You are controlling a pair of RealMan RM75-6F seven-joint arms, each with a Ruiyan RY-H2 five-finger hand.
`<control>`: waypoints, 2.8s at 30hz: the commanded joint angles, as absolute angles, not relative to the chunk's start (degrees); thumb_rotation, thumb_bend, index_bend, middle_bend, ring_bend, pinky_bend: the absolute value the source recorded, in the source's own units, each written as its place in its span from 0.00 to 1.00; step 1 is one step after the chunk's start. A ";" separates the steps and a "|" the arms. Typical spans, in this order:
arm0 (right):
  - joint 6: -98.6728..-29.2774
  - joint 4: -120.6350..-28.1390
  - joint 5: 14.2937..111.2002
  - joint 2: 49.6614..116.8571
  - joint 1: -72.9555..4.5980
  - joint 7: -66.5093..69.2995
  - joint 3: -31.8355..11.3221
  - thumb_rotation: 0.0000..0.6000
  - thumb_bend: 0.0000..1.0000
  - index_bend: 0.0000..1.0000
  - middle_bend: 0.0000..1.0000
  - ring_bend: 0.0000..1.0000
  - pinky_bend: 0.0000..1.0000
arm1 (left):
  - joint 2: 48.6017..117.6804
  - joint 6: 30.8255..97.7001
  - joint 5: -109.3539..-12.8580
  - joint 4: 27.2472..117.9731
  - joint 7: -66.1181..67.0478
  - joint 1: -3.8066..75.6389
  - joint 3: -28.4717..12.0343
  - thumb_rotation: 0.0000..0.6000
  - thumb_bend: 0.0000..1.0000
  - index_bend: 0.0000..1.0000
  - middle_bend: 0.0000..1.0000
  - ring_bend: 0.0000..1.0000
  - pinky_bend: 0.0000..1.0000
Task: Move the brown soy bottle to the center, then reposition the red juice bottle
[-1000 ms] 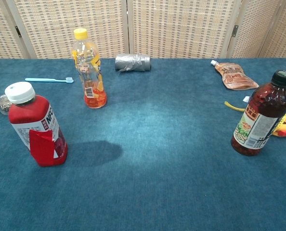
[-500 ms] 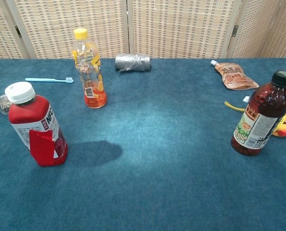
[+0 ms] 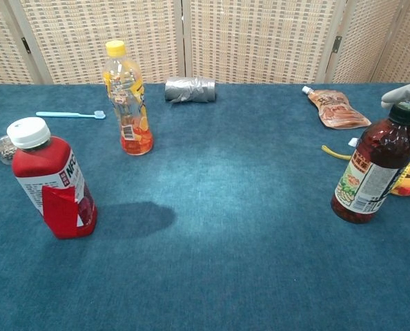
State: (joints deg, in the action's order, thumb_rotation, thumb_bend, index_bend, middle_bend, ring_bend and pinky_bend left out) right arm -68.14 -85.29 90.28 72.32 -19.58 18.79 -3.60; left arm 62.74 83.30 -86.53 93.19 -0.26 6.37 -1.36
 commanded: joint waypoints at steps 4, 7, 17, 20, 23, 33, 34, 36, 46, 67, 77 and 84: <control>-66.28 -84.28 89.82 74.02 -21.27 19.08 -3.54 1.00 0.03 0.15 0.14 0.12 0.26 | 62.41 83.27 -86.36 93.38 -0.64 6.31 -1.40 1.00 0.24 0.48 0.42 0.36 0.56; -65.59 -83.55 89.58 74.90 -21.94 19.83 -3.46 1.00 0.03 0.15 0.15 0.12 0.26 | 62.27 83.32 -86.37 93.43 -0.86 6.26 -1.39 1.00 0.24 0.48 0.42 0.36 0.56; -65.26 -80.19 89.84 77.60 -23.56 22.76 -3.31 1.00 0.03 0.17 0.29 0.21 0.38 | 61.93 83.43 -86.26 93.62 -1.24 6.14 -1.45 1.00 0.24 0.48 0.42 0.36 0.56; -65.77 -79.30 89.65 78.34 -23.70 22.95 -3.45 1.00 0.03 0.22 0.36 0.29 0.46 | 61.87 83.42 -86.25 93.63 -1.31 6.13 -1.45 1.00 0.24 0.48 0.42 0.36 0.56; -66.48 -78.45 89.48 79.11 -23.75 23.16 -3.64 1.00 0.03 0.30 0.44 0.38 0.53 | 61.85 83.43 -86.27 93.66 -1.31 6.11 -1.44 1.00 0.24 0.48 0.42 0.36 0.56; -67.99 -76.04 88.76 81.20 -24.15 24.25 -4.37 1.00 0.03 0.46 0.57 0.51 0.64 | 61.73 83.35 -86.10 93.80 -1.25 6.11 -1.52 1.00 0.24 0.48 0.42 0.36 0.56; -68.11 -76.04 88.78 81.26 -24.26 24.40 -4.48 1.00 0.03 0.46 0.57 0.51 0.64 | 61.71 83.32 -86.06 93.81 -1.24 6.12 -1.53 1.00 0.24 0.48 0.42 0.36 0.56; -68.35 -76.21 88.86 81.25 -24.59 24.58 -4.77 1.00 0.03 0.47 0.58 0.52 0.65 | 61.69 83.24 -85.97 93.81 -1.24 6.12 -1.54 1.00 0.24 0.48 0.42 0.36 0.56; -67.55 -78.94 88.33 80.73 -27.58 23.48 -7.23 1.00 0.03 0.47 0.58 0.52 0.65 | 61.49 83.10 -85.66 93.93 -1.29 6.11 -1.64 1.00 0.24 0.48 0.42 0.36 0.56; -57.46 -81.83 82.80 85.30 -38.63 16.78 -12.82 1.00 0.03 0.48 0.59 0.52 0.65 | 60.56 82.85 -84.29 93.66 -2.94 5.97 -2.26 1.00 0.24 0.48 0.42 0.36 0.56; -55.17 -79.44 80.74 88.98 -42.06 16.02 -13.94 1.00 0.03 0.48 0.59 0.52 0.65 | 60.36 82.94 -84.08 93.54 -3.56 5.82 -2.38 1.00 0.24 0.48 0.42 0.36 0.56; -53.54 -78.36 79.91 91.04 -44.55 14.86 -14.50 1.00 0.03 0.48 0.59 0.53 0.65 | 60.30 82.65 -83.78 93.20 -4.00 5.93 -2.57 1.00 0.24 0.48 0.42 0.36 0.56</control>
